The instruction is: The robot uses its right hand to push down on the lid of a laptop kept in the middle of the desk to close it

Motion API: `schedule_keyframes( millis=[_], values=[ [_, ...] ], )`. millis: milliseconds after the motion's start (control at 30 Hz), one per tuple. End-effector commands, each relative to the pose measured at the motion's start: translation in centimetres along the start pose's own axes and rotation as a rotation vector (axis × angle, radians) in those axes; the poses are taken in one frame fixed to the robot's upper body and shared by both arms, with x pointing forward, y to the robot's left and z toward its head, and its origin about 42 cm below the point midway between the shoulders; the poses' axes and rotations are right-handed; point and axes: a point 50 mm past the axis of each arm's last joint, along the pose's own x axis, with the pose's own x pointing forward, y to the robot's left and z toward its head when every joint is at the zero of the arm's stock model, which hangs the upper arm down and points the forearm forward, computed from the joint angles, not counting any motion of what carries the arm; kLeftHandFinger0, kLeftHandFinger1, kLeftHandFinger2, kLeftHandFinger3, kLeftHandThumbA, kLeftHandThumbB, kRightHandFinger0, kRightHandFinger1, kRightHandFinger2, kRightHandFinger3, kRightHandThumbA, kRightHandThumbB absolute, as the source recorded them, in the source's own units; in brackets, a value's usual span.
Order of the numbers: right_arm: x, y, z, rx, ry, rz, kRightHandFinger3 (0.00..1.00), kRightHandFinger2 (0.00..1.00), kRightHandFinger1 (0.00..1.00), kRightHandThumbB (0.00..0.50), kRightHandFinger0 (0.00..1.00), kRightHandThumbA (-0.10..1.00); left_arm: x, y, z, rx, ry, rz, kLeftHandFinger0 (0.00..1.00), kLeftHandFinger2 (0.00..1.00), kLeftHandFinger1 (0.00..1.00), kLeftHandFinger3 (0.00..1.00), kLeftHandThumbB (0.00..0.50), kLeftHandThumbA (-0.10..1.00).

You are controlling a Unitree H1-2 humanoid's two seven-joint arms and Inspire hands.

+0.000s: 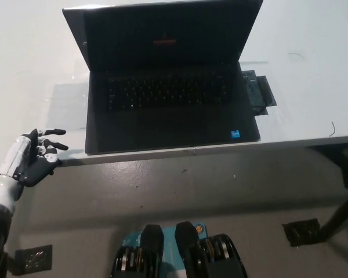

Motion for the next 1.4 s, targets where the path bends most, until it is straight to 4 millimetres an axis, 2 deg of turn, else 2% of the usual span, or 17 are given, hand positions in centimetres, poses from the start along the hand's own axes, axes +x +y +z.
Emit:
schedule_keyframes(
  millis=[0,67,133,200,300,367,433,467,633,667,800,867,1067,1100,1167,1333,1367],
  values=[
    [2.5,0.6,6.3,-0.055,-0.148,0.036,1.00,0.89,0.90,0.283,0.98,1.00,0.0,0.7,1.3,0.020,-0.036,0.014,0.32,0.51,0.39,0.65,0.014,-0.10],
    [3.9,1.5,9.1,-0.075,-0.212,0.068,1.00,0.89,0.90,0.287,0.96,1.00,0.0,0.8,1.3,0.030,-0.031,0.016,0.33,0.52,0.40,0.66,0.009,-0.09],
    [5.1,2.4,11.2,-0.107,-0.259,0.098,1.00,0.88,0.89,0.244,0.95,1.00,0.0,0.8,1.2,0.029,-0.022,0.018,0.32,0.52,0.39,0.66,0.018,-0.09],
    [5.6,3.0,12.3,-0.118,-0.281,0.114,1.00,0.87,0.88,0.238,0.94,1.00,0.0,0.8,1.2,0.030,-0.025,0.016,0.32,0.53,0.40,0.66,0.014,-0.08],
    [7.3,4.6,14.7,-0.159,-0.323,0.163,1.00,0.87,0.90,0.301,0.97,1.00,0.0,0.9,1.3,0.035,-0.026,0.012,0.33,0.54,0.40,0.67,0.010,-0.08],
    [8.1,5.2,15.5,-0.164,-0.331,0.184,1.00,0.87,0.89,0.312,0.96,1.00,-0.1,1.0,1.3,0.037,-0.019,0.012,0.34,0.55,0.41,0.68,0.010,-0.07],
    [9.0,6.0,16.4,-0.167,-0.340,0.200,1.00,0.86,0.87,0.292,0.91,1.00,-0.1,1.0,1.3,0.034,-0.015,0.013,0.33,0.54,0.40,0.67,0.012,-0.07],
    [9.9,7.0,17.4,-0.163,-0.355,0.218,1.00,0.85,0.86,0.310,0.91,1.00,0.0,0.9,1.3,0.033,-0.014,0.015,0.33,0.53,0.40,0.66,0.017,-0.07],
    [10.8,10.0,19.5,-0.138,-0.399,0.270,1.00,0.86,0.88,0.278,0.94,1.00,-0.1,1.1,1.4,0.045,-0.007,0.020,0.34,0.55,0.41,0.67,0.013,-0.08],
    [11.0,10.6,19.8,-0.121,-0.405,0.286,1.00,0.85,0.86,0.271,0.90,1.00,-0.1,1.1,1.5,0.047,-0.013,0.018,0.32,0.54,0.41,0.67,0.011,-0.08],
    [11.7,12.8,21.2,-0.128,-0.430,0.316,1.00,0.84,0.84,0.302,0.87,1.00,-0.1,1.2,1.5,0.049,-0.016,0.013,0.34,0.54,0.42,0.67,0.009,-0.09],
    [12.3,14.2,22.1,-0.136,-0.440,0.327,1.00,0.85,0.88,0.304,0.94,1.00,0.0,1.3,1.5,0.048,-0.012,0.013,0.35,0.54,0.42,0.67,0.011,-0.08],
    [15.4,18.0,25.2,-0.167,-0.424,0.367,0.95,0.82,0.86,0.393,0.91,1.00,0.0,1.5,1.6,0.052,-0.015,0.007,0.37,0.56,0.44,0.68,0.010,-0.07],
    [15.7,18.3,25.4,-0.176,-0.426,0.373,0.94,0.82,0.85,0.394,0.90,1.00,0.0,1.4,1.7,0.053,-0.018,0.006,0.37,0.55,0.44,0.67,0.010,-0.07],
    [16.9,20.3,26.1,-0.247,-0.424,0.407,0.95,0.81,0.83,0.350,0.89,1.00,0.0,1.5,1.6,0.056,-0.028,0.001,0.35,0.54,0.41,0.67,0.007,-0.09],
    [18.8,22.9,26.0,-0.346,-0.414,0.452,0.95,0.79,0.84,0.366,0.92,1.00,0.1,1.2,1.7,0.054,-0.025,-0.007,0.33,0.52,0.40,0.65,0.007,-0.09],
    [19.7,24.4,25.7,-0.391,-0.408,0.478,0.94,0.79,0.85,0.353,0.94,1.00,0.1,1.2,1.8,0.054,-0.024,-0.011,0.32,0.53,0.40,0.66,0.001,-0.09]
  ],
)
